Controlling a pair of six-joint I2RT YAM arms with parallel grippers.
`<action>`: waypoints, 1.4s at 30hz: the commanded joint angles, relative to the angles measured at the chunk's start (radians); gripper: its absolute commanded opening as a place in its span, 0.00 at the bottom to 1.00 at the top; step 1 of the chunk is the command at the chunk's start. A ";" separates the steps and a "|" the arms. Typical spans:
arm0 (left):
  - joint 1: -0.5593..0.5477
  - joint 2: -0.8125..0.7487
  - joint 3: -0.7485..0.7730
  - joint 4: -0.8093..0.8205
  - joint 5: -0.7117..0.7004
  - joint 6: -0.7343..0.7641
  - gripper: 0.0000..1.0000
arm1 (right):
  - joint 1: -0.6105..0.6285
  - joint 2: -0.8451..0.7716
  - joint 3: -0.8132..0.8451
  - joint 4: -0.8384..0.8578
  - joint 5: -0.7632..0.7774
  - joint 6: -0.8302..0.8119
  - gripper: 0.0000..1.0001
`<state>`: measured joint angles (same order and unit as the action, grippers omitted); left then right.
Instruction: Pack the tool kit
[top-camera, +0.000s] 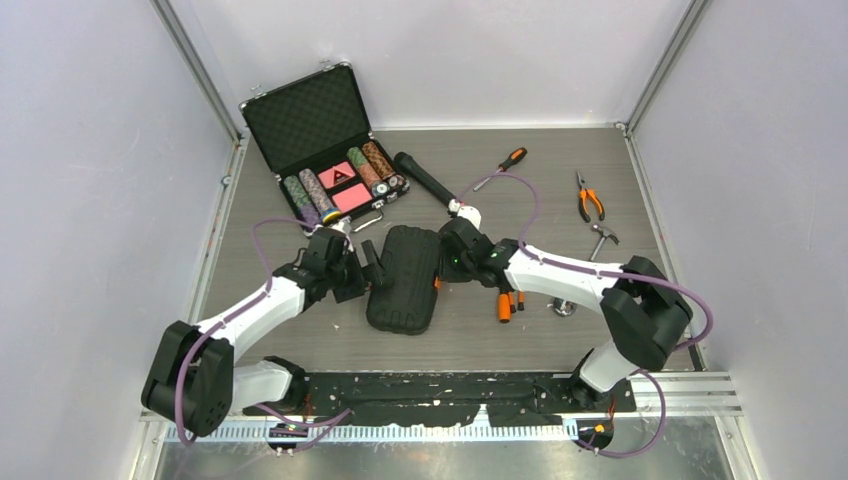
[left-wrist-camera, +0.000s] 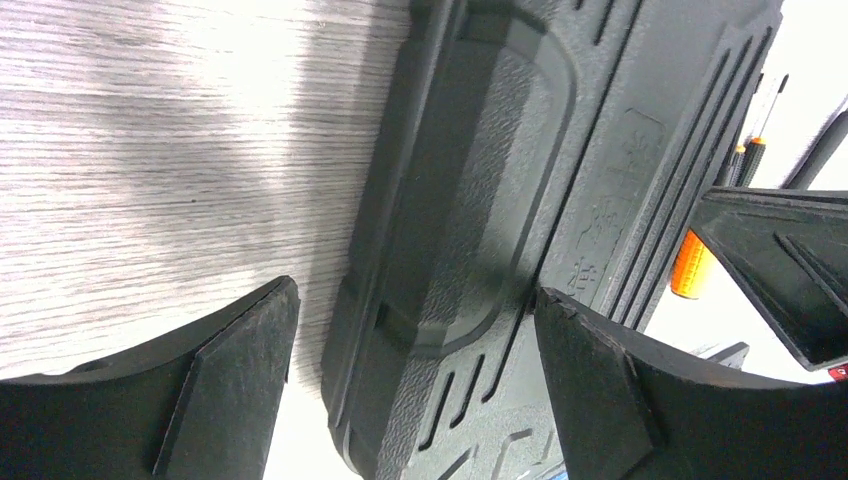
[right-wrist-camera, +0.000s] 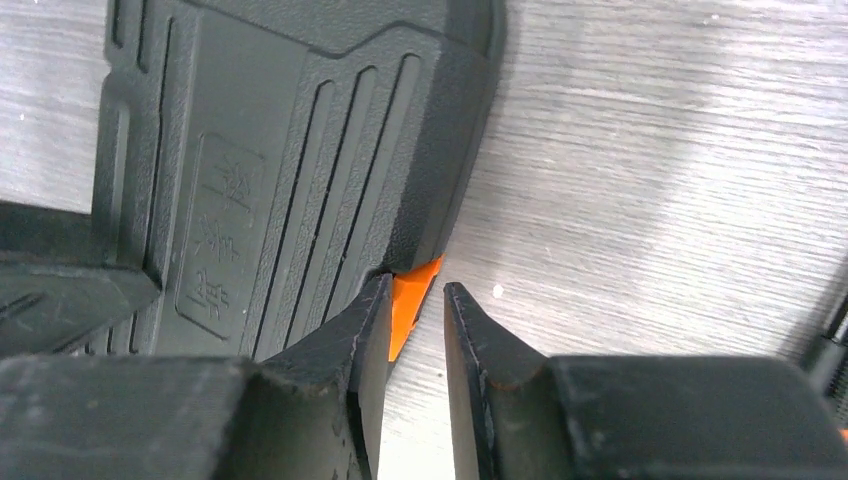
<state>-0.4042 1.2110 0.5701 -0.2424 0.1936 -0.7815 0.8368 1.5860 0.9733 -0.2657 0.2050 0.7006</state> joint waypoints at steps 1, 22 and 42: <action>0.018 -0.017 -0.011 -0.112 -0.063 0.041 0.88 | -0.038 -0.103 -0.064 -0.104 0.025 -0.092 0.31; -0.065 0.173 0.323 -0.268 -0.014 0.176 1.00 | -0.229 -0.248 -0.483 0.707 -0.501 0.195 0.90; 0.136 0.281 0.041 0.041 0.227 0.033 0.50 | -0.219 0.061 -0.465 0.989 -0.598 0.316 0.92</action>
<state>-0.3115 1.4277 0.7025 -0.2459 0.4511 -0.7353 0.6060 1.6176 0.4728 0.6491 -0.3763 0.9810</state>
